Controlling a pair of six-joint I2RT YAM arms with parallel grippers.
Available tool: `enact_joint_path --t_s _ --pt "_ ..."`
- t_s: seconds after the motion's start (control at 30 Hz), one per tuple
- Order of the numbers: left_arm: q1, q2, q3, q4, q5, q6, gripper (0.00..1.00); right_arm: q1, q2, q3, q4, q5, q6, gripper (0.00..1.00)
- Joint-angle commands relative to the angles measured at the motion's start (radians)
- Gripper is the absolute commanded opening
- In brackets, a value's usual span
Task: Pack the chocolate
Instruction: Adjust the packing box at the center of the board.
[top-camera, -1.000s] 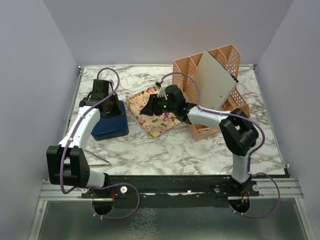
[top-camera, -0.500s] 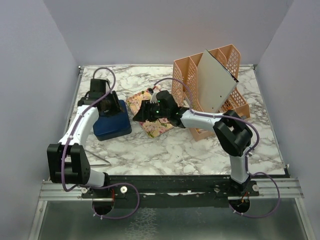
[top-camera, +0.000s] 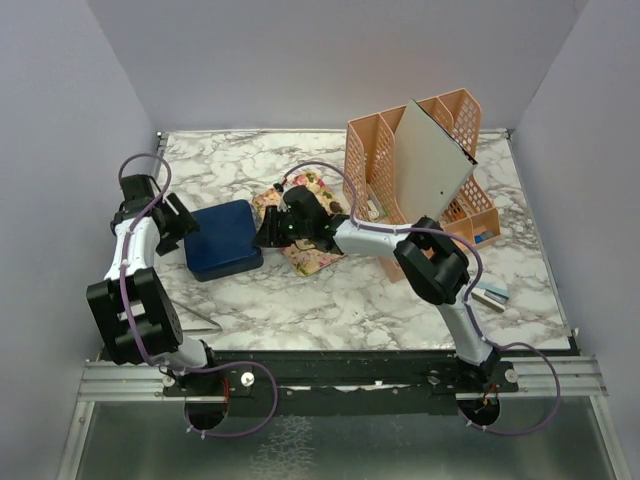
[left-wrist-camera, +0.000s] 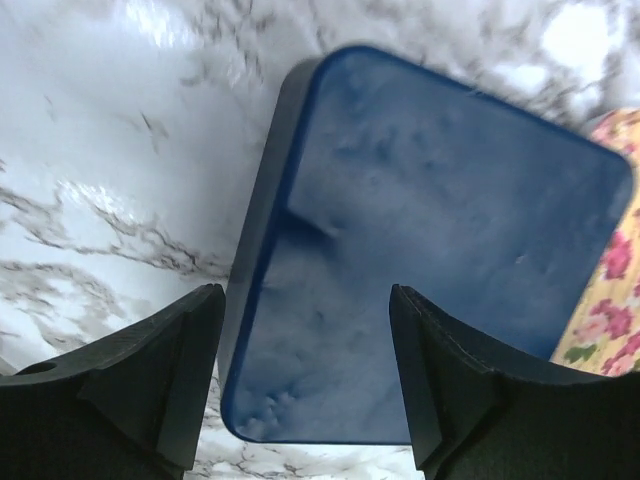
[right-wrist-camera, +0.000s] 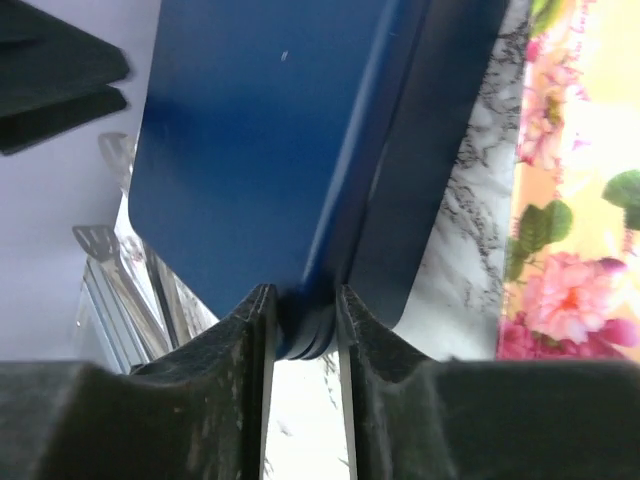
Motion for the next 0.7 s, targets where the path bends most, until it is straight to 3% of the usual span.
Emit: enact_joint_path --t_s 0.0,0.13,0.3,0.33,0.47,0.67 --pt "0.013 0.052 -0.074 0.036 0.095 0.018 0.73 0.062 0.068 -0.053 -0.094 0.045 -0.041 0.25" --pt "0.016 0.076 -0.108 0.078 0.162 0.003 0.68 0.075 0.077 -0.117 -0.05 0.051 -0.033 0.13" --pt "0.017 0.083 -0.111 0.091 0.188 0.009 0.44 0.076 0.089 -0.19 0.025 0.066 -0.036 0.05" --pt "0.016 0.073 -0.103 0.091 0.18 0.009 0.4 0.075 0.094 -0.19 0.038 0.061 -0.045 0.06" --pt "0.016 0.03 -0.035 0.066 0.181 0.003 0.34 0.074 0.076 -0.135 0.041 0.064 -0.083 0.28" --pt "0.016 -0.008 0.004 0.038 0.233 -0.01 0.29 0.072 0.071 -0.001 0.01 0.061 -0.122 0.34"
